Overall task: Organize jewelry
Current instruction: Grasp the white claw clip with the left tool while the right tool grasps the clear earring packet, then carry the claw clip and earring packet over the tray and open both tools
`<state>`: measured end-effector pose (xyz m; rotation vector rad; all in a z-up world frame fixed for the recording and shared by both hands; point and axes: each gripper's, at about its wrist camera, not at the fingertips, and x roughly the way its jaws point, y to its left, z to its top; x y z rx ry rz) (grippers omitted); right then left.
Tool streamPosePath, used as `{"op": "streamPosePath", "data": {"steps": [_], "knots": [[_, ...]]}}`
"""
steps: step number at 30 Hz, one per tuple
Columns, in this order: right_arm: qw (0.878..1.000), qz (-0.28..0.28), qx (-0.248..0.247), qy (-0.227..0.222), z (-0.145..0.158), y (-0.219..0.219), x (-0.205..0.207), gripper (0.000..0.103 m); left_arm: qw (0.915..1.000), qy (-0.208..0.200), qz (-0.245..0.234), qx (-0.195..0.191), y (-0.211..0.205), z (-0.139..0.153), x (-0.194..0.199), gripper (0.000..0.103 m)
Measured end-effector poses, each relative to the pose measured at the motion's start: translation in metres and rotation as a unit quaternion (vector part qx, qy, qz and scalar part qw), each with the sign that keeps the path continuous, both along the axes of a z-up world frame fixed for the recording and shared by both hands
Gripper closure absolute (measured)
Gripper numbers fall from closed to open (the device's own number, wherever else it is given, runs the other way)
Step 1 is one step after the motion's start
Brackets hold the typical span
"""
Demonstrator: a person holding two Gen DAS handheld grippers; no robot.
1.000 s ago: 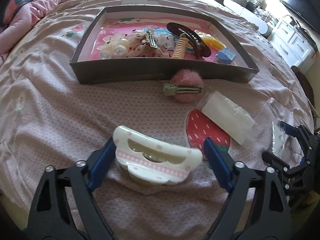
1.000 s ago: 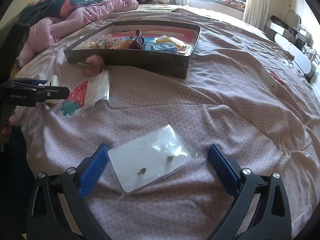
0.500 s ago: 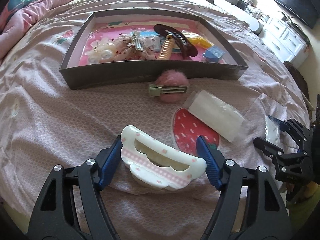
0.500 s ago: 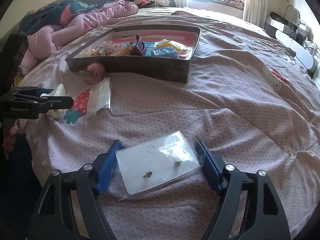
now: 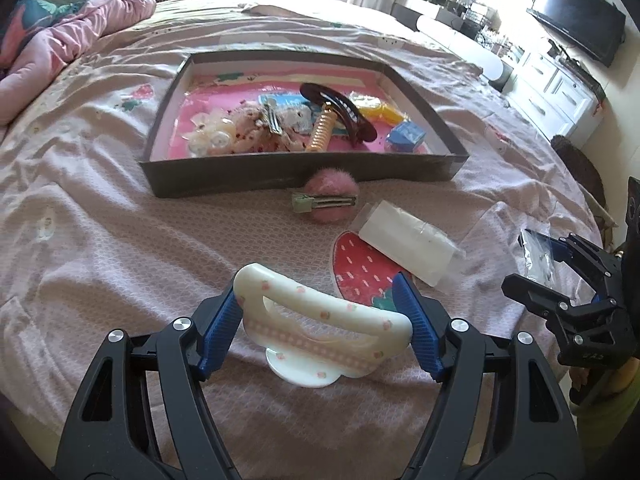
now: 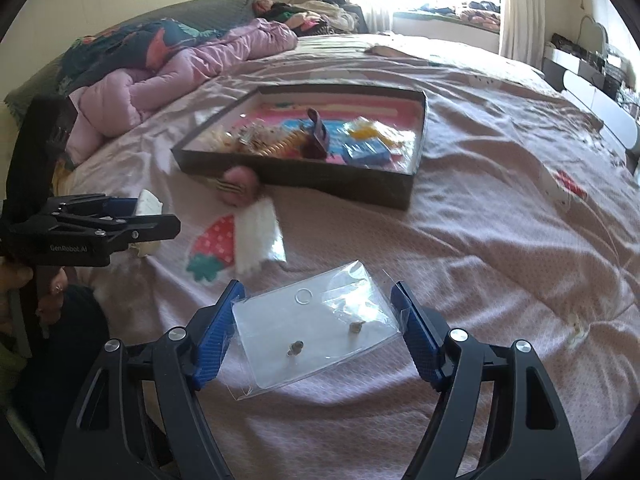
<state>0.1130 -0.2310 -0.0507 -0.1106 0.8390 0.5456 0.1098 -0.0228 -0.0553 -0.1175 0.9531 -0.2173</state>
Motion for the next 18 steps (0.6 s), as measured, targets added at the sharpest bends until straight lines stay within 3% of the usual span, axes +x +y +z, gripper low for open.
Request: {"op": "streamPosePath", "data": {"steps": [18], "knots": [[0.999, 0.044, 0.004, -0.028, 0.03, 0.049, 0.013, 0.03, 0.9984, -0.04, 0.039, -0.002, 0.04, 0.026, -0.004, 0.039]]}}
